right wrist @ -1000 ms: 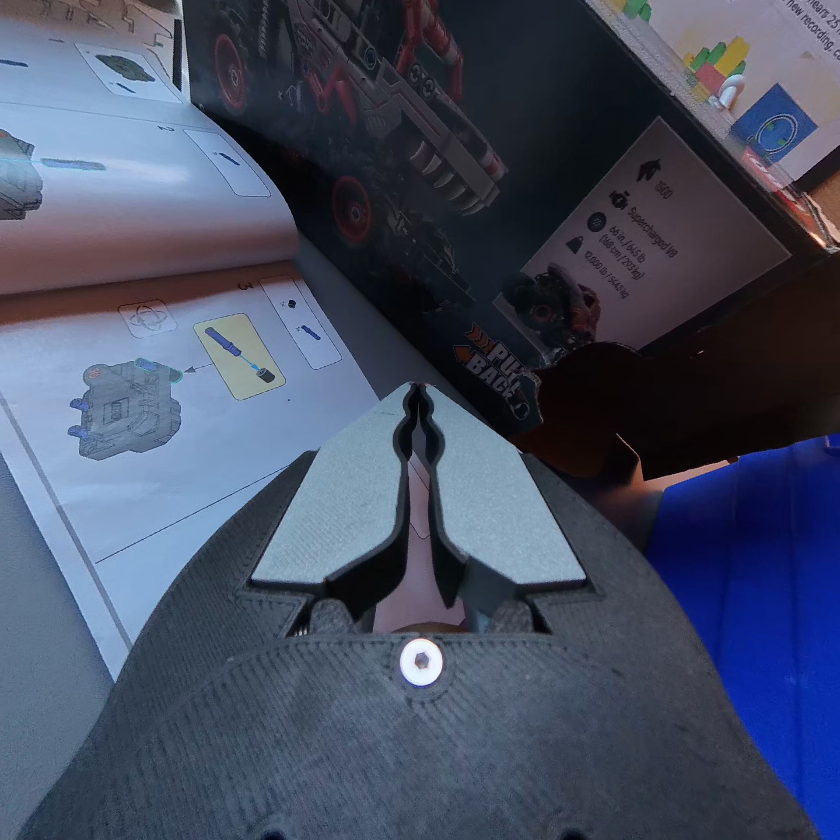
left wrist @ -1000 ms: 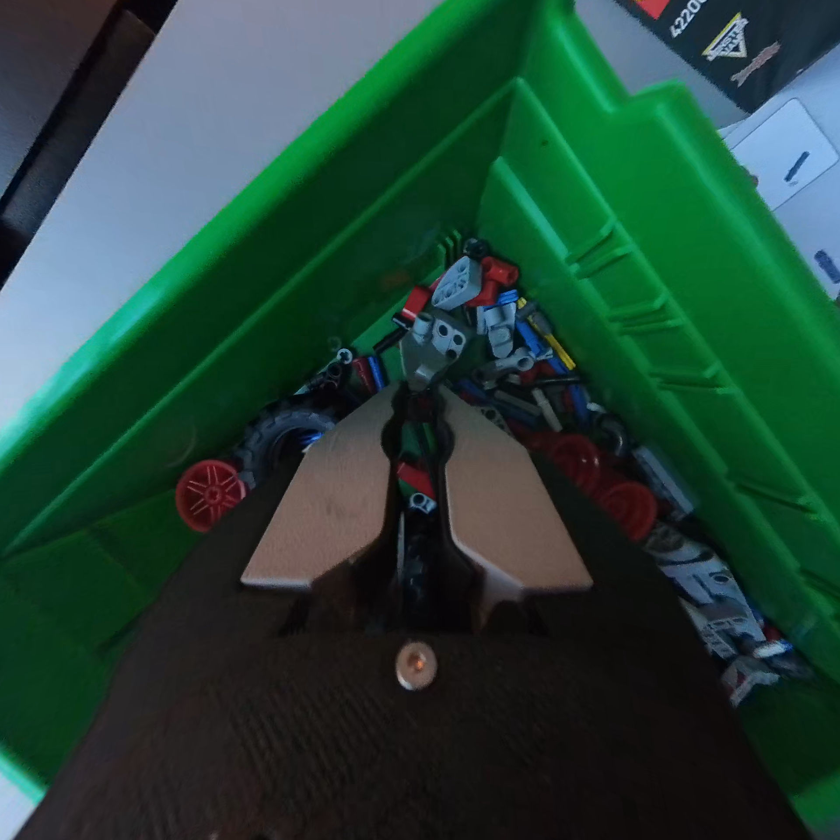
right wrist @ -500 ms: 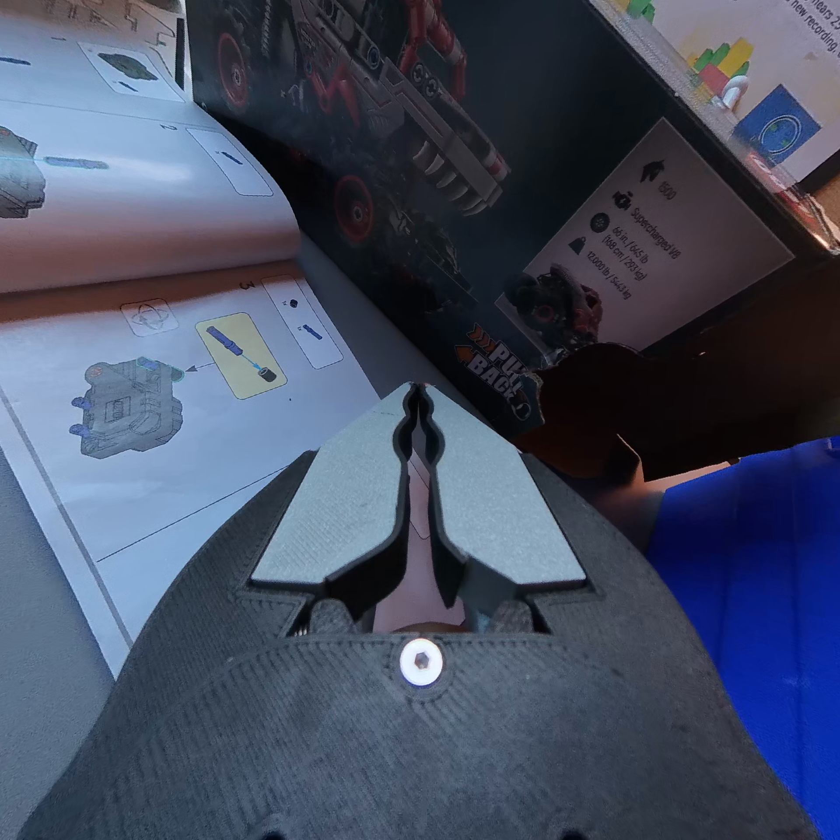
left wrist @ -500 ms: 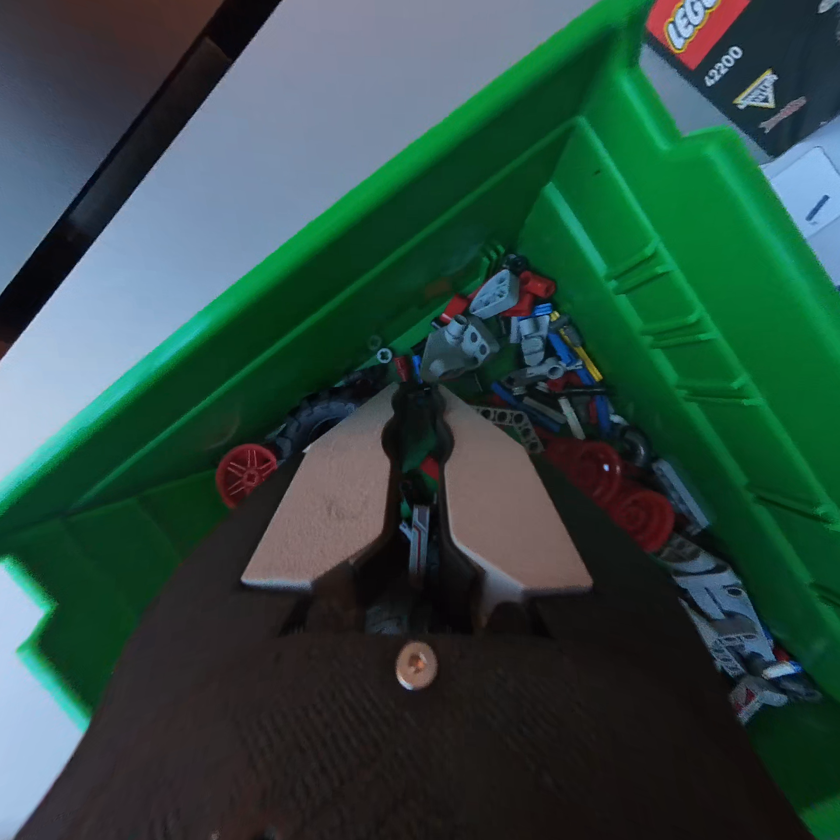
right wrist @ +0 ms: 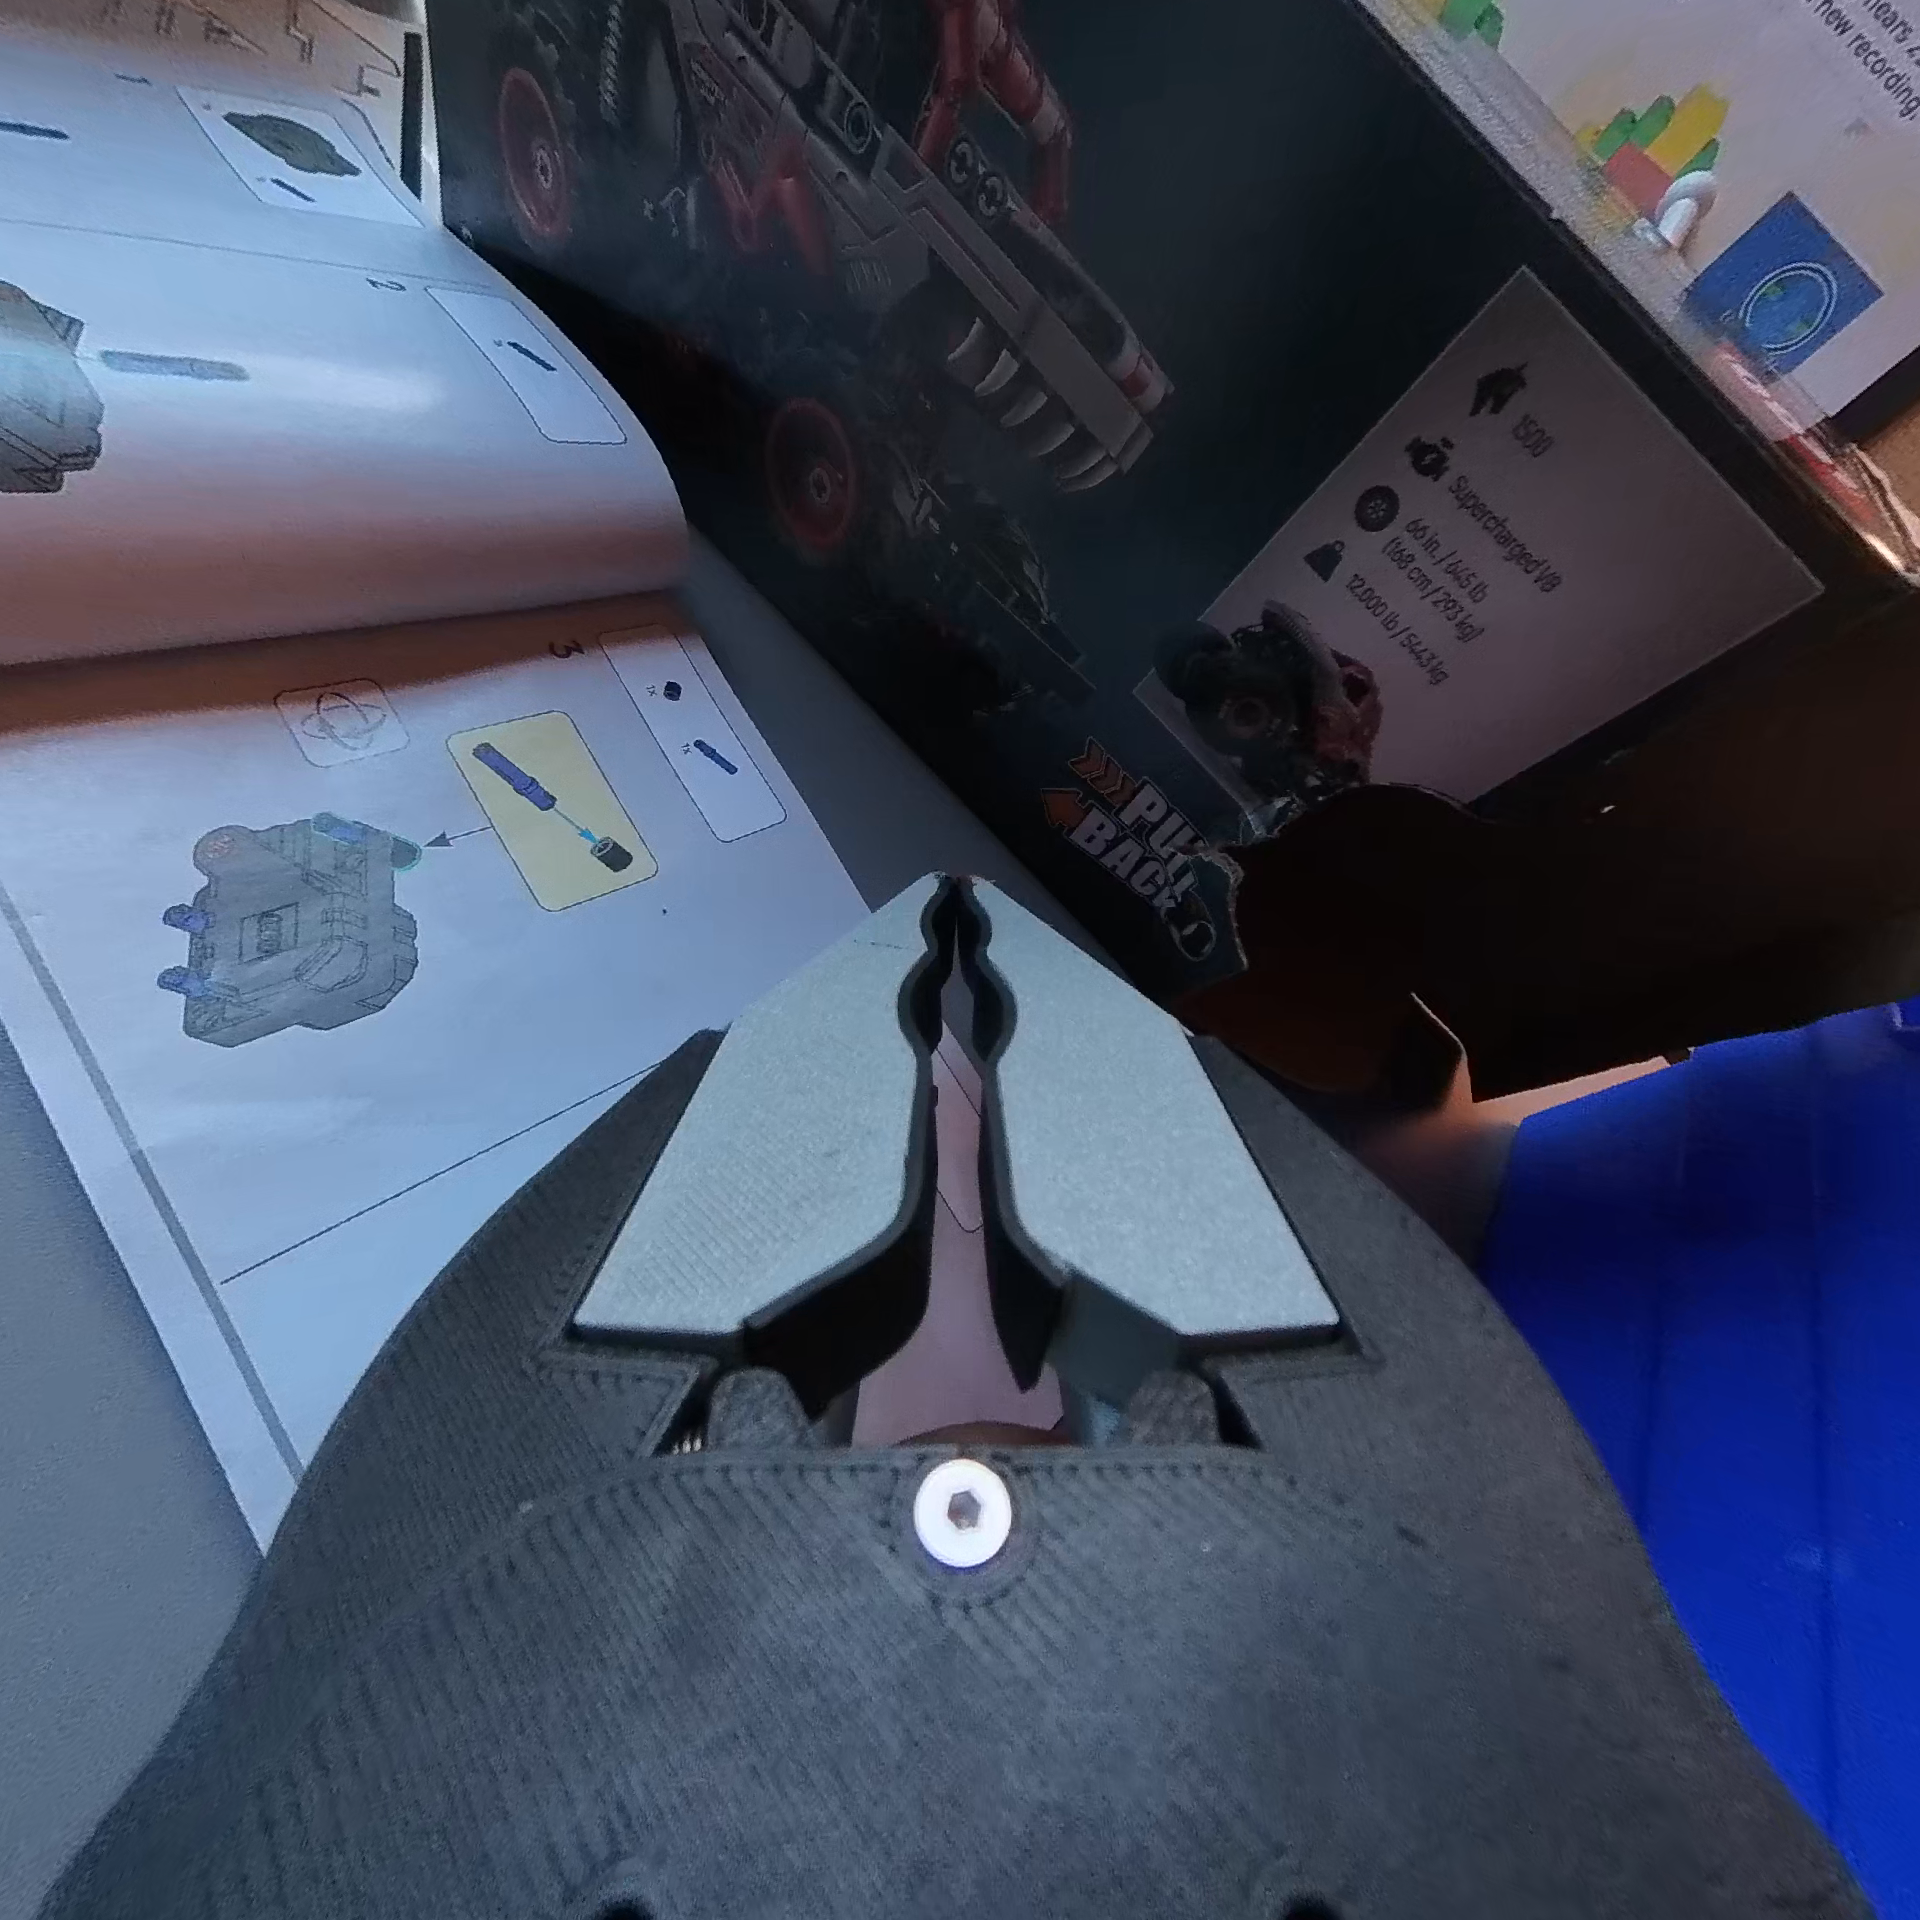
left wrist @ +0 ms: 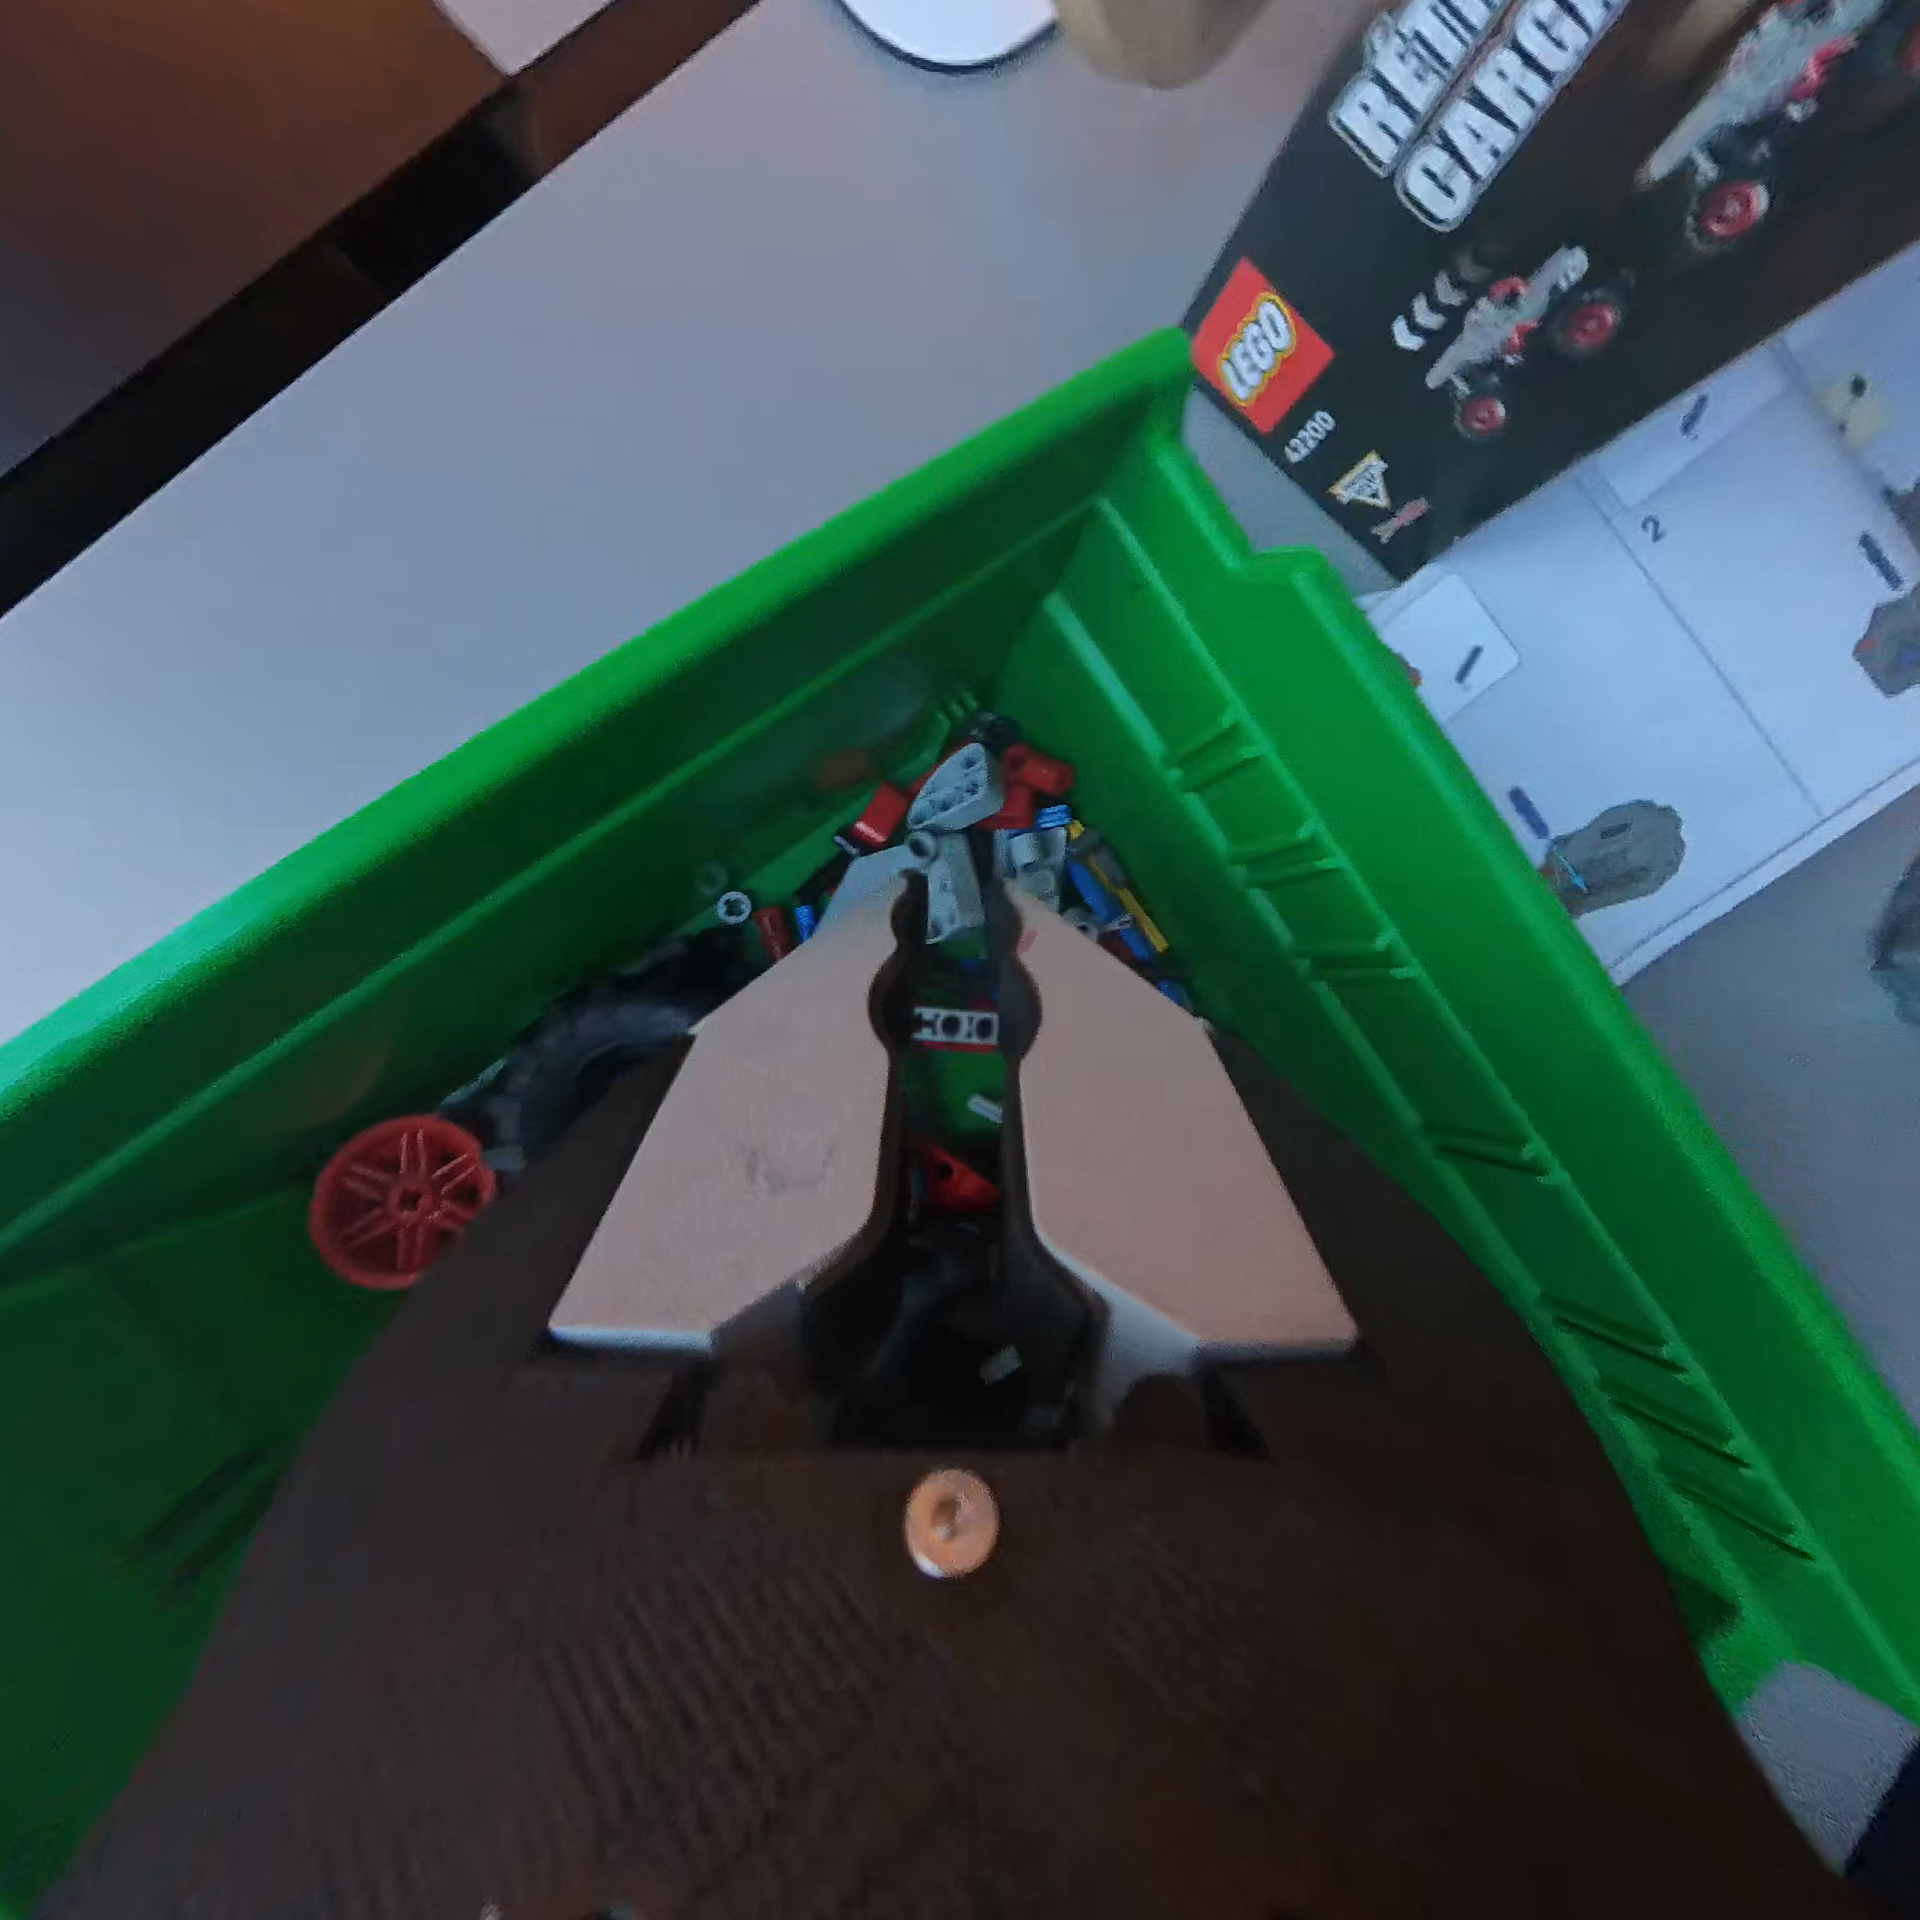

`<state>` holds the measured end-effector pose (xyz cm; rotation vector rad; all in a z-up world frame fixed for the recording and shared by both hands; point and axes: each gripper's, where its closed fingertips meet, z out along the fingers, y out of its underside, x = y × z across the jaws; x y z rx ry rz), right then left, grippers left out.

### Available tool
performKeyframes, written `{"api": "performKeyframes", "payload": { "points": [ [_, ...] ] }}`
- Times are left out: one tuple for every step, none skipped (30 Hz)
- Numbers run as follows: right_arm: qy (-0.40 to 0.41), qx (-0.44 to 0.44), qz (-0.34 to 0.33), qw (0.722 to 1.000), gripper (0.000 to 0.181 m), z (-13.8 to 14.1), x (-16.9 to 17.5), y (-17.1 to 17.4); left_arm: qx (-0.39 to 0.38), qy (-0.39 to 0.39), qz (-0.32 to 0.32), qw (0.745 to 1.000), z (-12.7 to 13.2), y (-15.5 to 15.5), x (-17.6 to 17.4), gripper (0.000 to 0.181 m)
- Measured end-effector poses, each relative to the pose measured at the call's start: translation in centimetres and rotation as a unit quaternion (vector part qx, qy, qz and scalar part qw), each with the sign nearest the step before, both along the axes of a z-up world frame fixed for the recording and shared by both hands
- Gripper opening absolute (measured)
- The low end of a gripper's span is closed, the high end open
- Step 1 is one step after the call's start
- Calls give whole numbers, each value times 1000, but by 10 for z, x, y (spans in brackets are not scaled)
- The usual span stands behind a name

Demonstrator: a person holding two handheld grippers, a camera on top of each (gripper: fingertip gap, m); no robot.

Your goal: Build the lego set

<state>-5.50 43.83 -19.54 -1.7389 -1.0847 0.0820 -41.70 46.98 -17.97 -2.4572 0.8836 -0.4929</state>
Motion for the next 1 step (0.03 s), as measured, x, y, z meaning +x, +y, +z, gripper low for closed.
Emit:
{"api": "performKeyframes", "payload": {
  "points": [
    [0, 0, 0, 1000, 0, 0, 0, 0, 0, 3, -12, 1000, -2, -3, 6, 7]
  ]
}}
